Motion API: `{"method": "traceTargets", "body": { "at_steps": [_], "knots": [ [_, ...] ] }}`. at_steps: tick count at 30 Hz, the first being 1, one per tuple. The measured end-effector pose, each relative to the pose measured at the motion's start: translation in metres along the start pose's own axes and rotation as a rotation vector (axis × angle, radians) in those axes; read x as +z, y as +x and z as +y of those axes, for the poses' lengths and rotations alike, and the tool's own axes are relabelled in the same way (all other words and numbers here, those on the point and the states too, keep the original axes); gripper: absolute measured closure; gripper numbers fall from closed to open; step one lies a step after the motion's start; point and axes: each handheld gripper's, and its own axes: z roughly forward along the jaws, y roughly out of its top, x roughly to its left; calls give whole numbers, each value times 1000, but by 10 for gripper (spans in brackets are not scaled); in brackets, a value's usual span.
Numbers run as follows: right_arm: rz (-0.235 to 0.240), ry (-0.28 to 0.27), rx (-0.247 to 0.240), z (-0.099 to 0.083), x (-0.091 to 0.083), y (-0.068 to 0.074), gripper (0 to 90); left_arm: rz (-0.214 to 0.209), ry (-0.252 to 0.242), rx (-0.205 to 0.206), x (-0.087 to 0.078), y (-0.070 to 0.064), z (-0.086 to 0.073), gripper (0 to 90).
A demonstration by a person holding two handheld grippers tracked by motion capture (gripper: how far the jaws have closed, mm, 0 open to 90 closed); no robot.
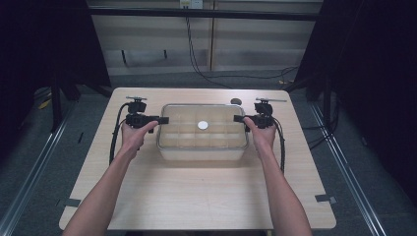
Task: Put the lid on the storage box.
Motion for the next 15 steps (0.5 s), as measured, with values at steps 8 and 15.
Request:
{"method": "traceTargets", "body": {
  "at_steps": [8, 15],
  "knots": [
    [31, -35, 0, 0, -18, -2, 295, 35, -11, 57, -22, -7, -1, 345],
    [49, -54, -41, -7, -43, -1, 290, 57, 1, 96, -35, -11, -21, 322]
  ]
}}
